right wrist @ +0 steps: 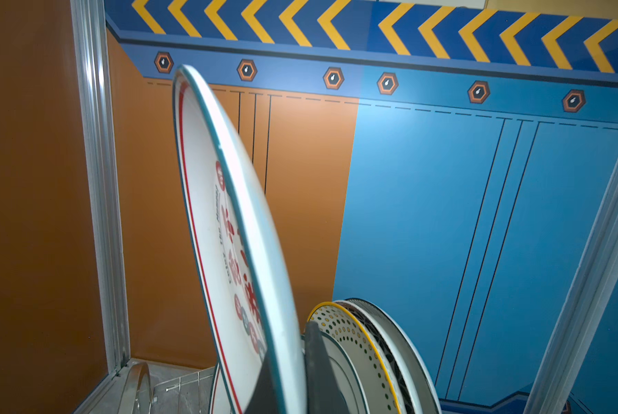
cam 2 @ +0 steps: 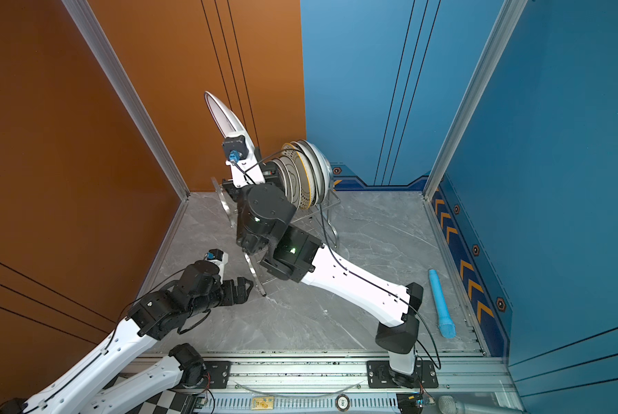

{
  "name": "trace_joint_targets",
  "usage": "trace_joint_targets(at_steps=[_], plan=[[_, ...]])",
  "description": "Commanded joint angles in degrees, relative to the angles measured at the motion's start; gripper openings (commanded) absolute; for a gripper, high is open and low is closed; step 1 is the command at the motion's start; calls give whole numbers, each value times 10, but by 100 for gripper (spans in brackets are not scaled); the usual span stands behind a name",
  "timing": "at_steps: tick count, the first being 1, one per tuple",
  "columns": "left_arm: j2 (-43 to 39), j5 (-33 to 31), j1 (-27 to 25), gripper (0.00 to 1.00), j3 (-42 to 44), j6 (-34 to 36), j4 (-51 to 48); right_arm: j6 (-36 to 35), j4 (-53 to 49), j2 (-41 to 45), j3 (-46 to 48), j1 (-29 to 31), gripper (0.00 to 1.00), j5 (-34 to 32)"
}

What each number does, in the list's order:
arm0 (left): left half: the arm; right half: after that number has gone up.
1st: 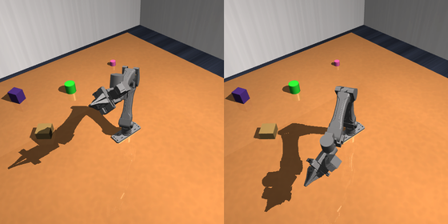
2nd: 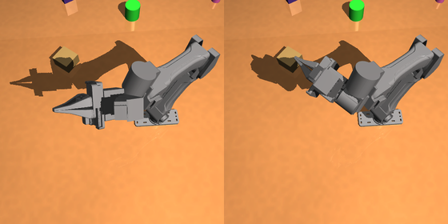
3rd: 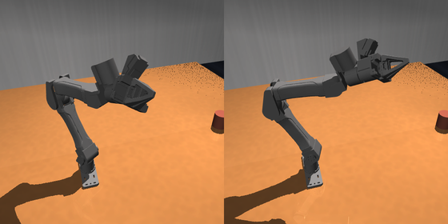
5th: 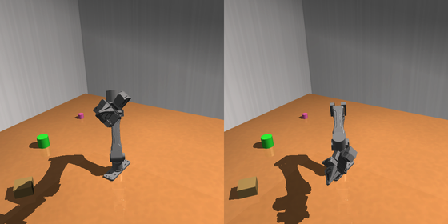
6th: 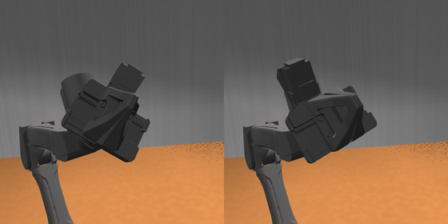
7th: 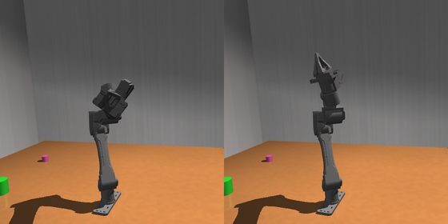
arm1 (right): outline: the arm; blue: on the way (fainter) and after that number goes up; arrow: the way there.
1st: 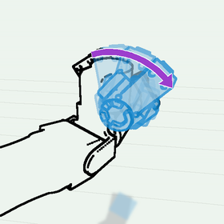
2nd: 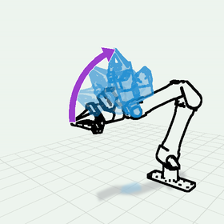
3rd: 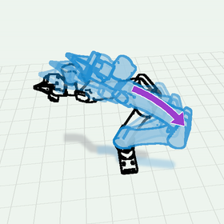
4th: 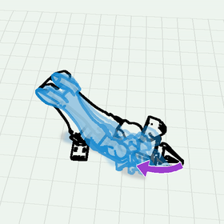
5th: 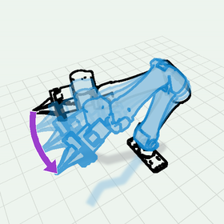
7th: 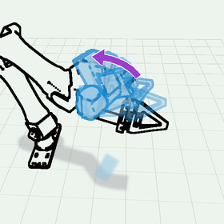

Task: Unload the plates from the dish rack
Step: 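Lift the plate out of the rack with the right gripper and swing it aside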

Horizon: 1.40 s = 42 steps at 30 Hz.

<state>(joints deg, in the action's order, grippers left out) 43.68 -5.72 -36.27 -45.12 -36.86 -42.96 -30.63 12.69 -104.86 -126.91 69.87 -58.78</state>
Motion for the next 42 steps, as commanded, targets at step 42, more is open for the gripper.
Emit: trace_joint_targets(at_steps=[42], plan=[[240,5,-210,96,-41,-9,209,687,-649,867,723,-128,0,-114]])
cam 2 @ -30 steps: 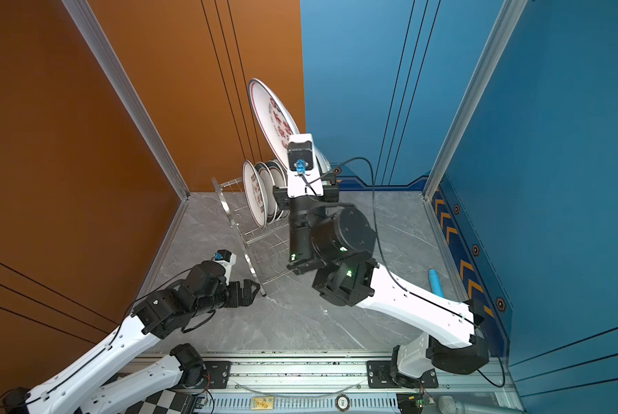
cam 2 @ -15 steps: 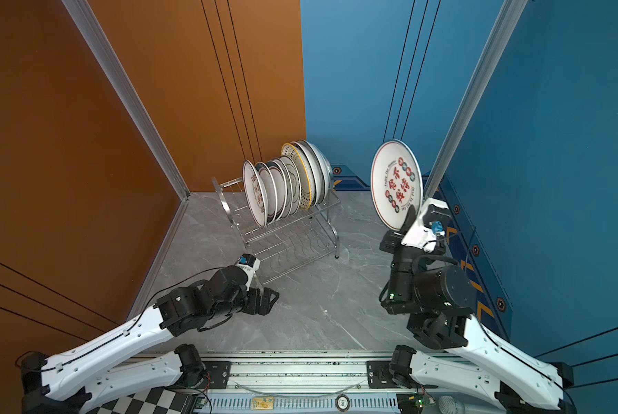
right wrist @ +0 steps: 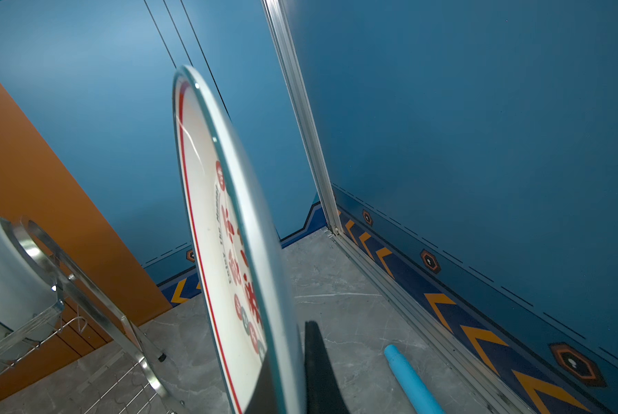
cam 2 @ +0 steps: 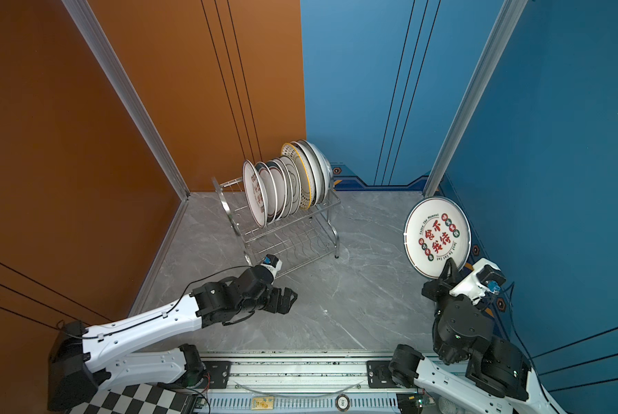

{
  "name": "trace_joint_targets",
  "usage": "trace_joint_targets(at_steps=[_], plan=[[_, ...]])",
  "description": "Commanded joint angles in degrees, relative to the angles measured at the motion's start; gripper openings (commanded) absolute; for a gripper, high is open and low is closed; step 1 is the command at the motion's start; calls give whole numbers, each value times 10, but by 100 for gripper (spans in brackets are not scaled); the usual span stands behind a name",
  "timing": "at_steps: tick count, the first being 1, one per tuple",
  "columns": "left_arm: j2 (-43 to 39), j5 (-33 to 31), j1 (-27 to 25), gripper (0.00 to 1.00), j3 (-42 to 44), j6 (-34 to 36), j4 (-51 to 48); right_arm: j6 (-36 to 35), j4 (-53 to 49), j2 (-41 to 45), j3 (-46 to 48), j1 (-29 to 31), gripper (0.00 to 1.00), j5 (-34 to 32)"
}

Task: Unload the plates from the dish rack
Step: 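Lift the plate out of the rack with the right gripper and swing it aside, then lower the plate with the right gripper while the left gripper reaches toward it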

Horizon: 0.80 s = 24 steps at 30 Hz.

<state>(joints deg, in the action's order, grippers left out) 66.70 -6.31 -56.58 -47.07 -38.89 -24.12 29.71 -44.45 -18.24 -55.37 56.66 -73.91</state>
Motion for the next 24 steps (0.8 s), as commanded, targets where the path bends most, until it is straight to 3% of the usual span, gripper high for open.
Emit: trace_joint_targets(at_steps=[1,7,11,15,24], plan=[[14,14,-6,96,-22,12,26,84,-77,-5,9,5,0,46],[19,14,-8,96,-18,19,41,66,-78,-71,-13,-1,0,108],[27,16,-8,96,-19,24,49,67,-113,-134,-57,-41,0,190],[33,20,-8,96,-16,31,68,50,-118,-190,-68,-131,0,323],[56,25,-7,96,-24,50,112,6,-59,-226,-33,-393,0,719]])
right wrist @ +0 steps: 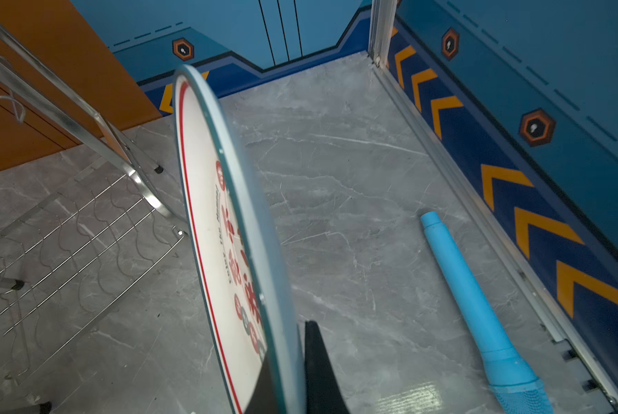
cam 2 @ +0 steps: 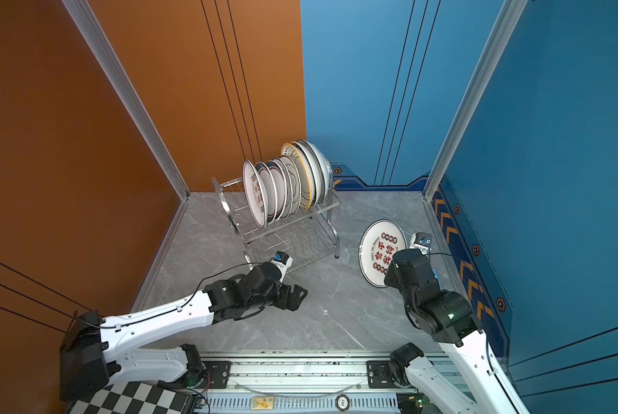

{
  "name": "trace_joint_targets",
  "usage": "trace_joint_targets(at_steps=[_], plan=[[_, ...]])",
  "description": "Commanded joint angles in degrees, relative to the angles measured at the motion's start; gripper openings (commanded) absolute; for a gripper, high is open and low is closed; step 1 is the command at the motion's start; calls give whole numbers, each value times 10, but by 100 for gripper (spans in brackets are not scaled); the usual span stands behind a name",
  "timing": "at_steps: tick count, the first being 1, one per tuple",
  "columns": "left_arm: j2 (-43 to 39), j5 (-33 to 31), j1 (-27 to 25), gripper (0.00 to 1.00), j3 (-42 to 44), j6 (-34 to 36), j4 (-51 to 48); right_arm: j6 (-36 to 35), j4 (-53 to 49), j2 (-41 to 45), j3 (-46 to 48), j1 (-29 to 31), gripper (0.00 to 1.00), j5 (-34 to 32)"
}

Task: Unload the plates from the dish rack
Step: 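Lower the plate with the right gripper while the left gripper reaches toward it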

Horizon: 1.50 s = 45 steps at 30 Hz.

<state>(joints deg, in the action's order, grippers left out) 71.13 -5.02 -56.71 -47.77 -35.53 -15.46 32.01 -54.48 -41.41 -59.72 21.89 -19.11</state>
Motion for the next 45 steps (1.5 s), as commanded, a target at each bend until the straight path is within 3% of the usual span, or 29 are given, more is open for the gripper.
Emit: trace_joint_targets(at_steps=[1,6,12,22,30,33,41,45], plan=[[16,14,-5,96,-16,16,35,-16,47,3,15,-69,0,207],[52,37,-5,96,-24,15,83,-2,106,-15,68,-195,0,423],[84,64,-2,95,-43,9,114,12,156,-21,129,-278,0,546],[120,140,27,92,-49,-26,201,32,226,-22,208,-318,0,612],[139,156,42,87,-54,-57,233,30,259,-18,244,-334,0,647],[155,157,44,77,-63,-74,239,31,271,-15,256,-338,0,658],[194,174,40,65,-69,-115,292,50,303,1,281,-343,0,680],[203,176,38,54,-78,-117,299,54,311,4,293,-343,0,689]])
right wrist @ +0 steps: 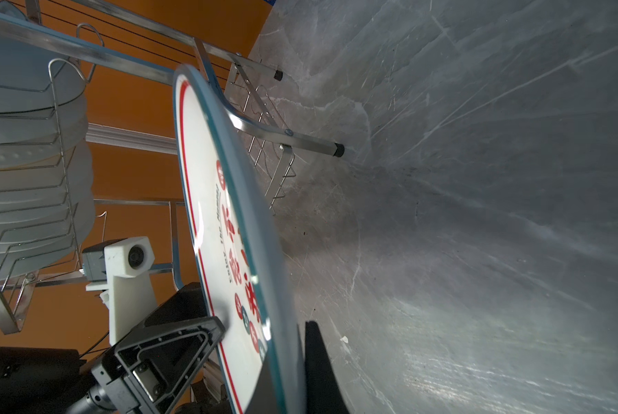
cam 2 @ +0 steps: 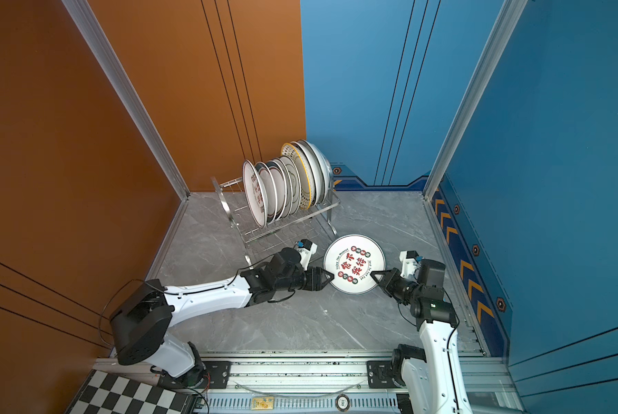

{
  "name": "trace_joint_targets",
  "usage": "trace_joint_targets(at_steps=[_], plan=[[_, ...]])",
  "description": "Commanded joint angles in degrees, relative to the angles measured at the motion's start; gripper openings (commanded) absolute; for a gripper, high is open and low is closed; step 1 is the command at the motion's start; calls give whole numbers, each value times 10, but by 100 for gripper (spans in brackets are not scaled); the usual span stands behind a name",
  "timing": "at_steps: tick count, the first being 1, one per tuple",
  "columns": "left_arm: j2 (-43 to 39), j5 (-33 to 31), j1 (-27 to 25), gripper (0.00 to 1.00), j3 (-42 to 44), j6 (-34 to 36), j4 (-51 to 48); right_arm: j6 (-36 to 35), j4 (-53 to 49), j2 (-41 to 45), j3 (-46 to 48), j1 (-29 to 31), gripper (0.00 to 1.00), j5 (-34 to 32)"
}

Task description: Unload the plates from the dish rack

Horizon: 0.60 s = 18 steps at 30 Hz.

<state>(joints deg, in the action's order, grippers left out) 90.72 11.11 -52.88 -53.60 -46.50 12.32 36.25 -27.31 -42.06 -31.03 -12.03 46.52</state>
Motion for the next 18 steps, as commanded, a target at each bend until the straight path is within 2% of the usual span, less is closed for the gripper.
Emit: trace_joint_targets(at_steps=[1,5,12,18], plan=[[11,17,-1,52,-23,-8,24,12,43,12,8,-4,0,35],[26,21,-4,45,-31,-17,38,18,46,17,14,-5,0,41],[51,39,-14,17,-50,-22,38,21,51,21,23,-7,0,47],[68,51,-21,1,-68,-23,38,23,61,16,26,-10,0,52]])
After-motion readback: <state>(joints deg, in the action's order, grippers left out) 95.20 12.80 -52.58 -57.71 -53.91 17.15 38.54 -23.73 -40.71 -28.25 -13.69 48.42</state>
